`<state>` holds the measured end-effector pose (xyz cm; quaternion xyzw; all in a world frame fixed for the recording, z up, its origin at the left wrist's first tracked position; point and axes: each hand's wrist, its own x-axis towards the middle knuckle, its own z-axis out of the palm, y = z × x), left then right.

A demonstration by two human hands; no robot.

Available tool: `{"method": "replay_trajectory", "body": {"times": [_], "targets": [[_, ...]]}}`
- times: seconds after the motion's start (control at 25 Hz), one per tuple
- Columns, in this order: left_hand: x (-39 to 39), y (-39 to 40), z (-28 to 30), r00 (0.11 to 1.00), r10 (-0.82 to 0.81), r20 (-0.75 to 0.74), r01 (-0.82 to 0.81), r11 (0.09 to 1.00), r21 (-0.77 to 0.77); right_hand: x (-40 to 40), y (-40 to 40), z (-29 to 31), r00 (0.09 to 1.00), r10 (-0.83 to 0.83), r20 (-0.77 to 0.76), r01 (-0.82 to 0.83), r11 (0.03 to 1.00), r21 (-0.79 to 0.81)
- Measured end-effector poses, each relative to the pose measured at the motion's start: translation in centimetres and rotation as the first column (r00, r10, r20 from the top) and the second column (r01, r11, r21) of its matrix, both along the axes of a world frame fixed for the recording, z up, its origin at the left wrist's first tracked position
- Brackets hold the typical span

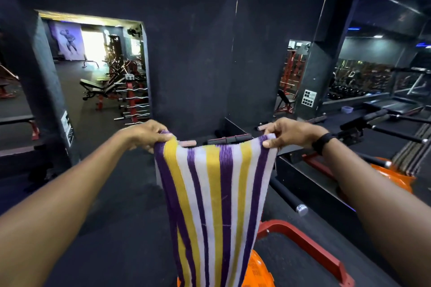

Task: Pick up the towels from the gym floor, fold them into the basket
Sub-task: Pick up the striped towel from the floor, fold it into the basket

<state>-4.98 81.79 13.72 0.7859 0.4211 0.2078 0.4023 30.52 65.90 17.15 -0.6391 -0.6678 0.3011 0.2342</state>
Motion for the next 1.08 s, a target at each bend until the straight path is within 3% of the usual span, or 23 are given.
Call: {"method": "replay_trajectory", "body": {"times": [0.04, 0.12, 0.16, 0.2, 0.28, 0.32, 0.4, 0.48, 0.56, 0.68, 0.76, 0.8, 0.84, 0.88, 0.96, 1.0, 1.08], "targets": [[0.9, -0.2, 1.3, 0.984, 0.005, 0.179, -0.007, 1.0, 0.009, 0.1, -0.3, 1.6, 0.995, 0.014, -0.095, -0.012, 1.0, 0.023], [2.6, -0.8, 4.3, 0.741, 0.085, 0.666, -0.054, 0.996, -0.068, 0.2, -0.6, 4.9, 0.899, 0.021, -0.437, 0.105, 0.96, 0.261], [3.4, -1.0, 5.3, 0.668, 0.049, 0.742, 0.029, 0.995, -0.092, 0.0, -0.5, 5.8, 0.828, 0.065, -0.557, 0.137, 0.94, 0.312], [4.2, -1.0, 5.2, 0.733, 0.002, 0.681, 0.086, 0.992, -0.096, -0.6, -0.3, 5.7, 0.832, 0.065, -0.55, 0.118, 0.95, 0.289], [4.7, -2.3, 1.2, 0.922, -0.1, 0.373, 0.131, 0.99, -0.058, -1.6, 0.2, 2.0, 0.914, -0.031, -0.404, 0.116, 0.975, 0.188], [4.8, -2.1, -0.7, 0.94, -0.077, 0.334, 0.097, 0.994, -0.044, -1.9, 0.4, 0.1, 0.907, -0.109, -0.407, 0.201, 0.961, 0.192], [4.1, -2.3, -2.5, 0.872, 0.04, 0.488, 0.031, 0.99, -0.136, -1.2, 0.0, -1.8, 0.826, -0.213, -0.522, 0.369, 0.904, 0.215], [3.4, -1.7, -2.8, 0.787, 0.134, 0.602, 0.042, 0.962, -0.27, -0.4, -0.8, -1.5, 0.766, -0.24, -0.597, 0.409, 0.897, 0.164], [2.9, -1.6, -2.3, 0.812, 0.184, 0.555, 0.03, 0.935, -0.354, 0.0, -1.0, -1.7, 0.758, -0.314, -0.572, 0.415, 0.908, 0.051], [3.3, -2.1, -2.1, 0.915, 0.092, 0.393, 0.066, 0.926, -0.371, -1.0, -0.7, -1.3, 0.839, -0.32, -0.44, 0.334, 0.941, -0.048], [3.2, -3.2, -0.4, 0.793, 0.13, 0.595, 0.147, 0.907, -0.394, -1.6, -1.0, 1.0, 0.813, -0.266, -0.518, 0.318, 0.948, 0.013], [3.2, -3.6, 0.8, 0.705, 0.156, 0.692, 0.201, 0.892, -0.406, -1.5, -1.3, 2.0, 0.749, -0.191, -0.634, 0.291, 0.955, 0.056], [3.6, -3.2, 1.5, 0.67, 0.14, 0.729, 0.245, 0.885, -0.396, -1.2, -1.2, 2.6, 0.688, -0.103, -0.718, 0.236, 0.968, 0.088], [3.7, -3.0, 1.2, 0.73, 0.052, 0.682, 0.265, 0.898, -0.352, -0.9, -1.1, 2.3, 0.712, -0.048, -0.701, 0.164, 0.981, 0.099], [3.3, -3.6, -2.0, 0.905, -0.101, 0.413, 0.224, 0.938, -0.262, -1.6, -1.3, -0.8, 0.843, -0.084, -0.531, 0.106, 0.994, 0.011], [3.0, -3.5, -3.6, 0.937, -0.127, 0.325, 0.21, 0.949, -0.235, -1.3, -1.0, -2.6, 0.854, -0.105, -0.509, 0.113, 0.993, -0.015], [2.9, -3.0, -5.5, 0.921, 0.013, 0.389, 0.103, 0.956, -0.276, -1.5, -0.6, -4.6, 0.791, -0.187, -0.583, 0.216, 0.976, -0.019]]}}
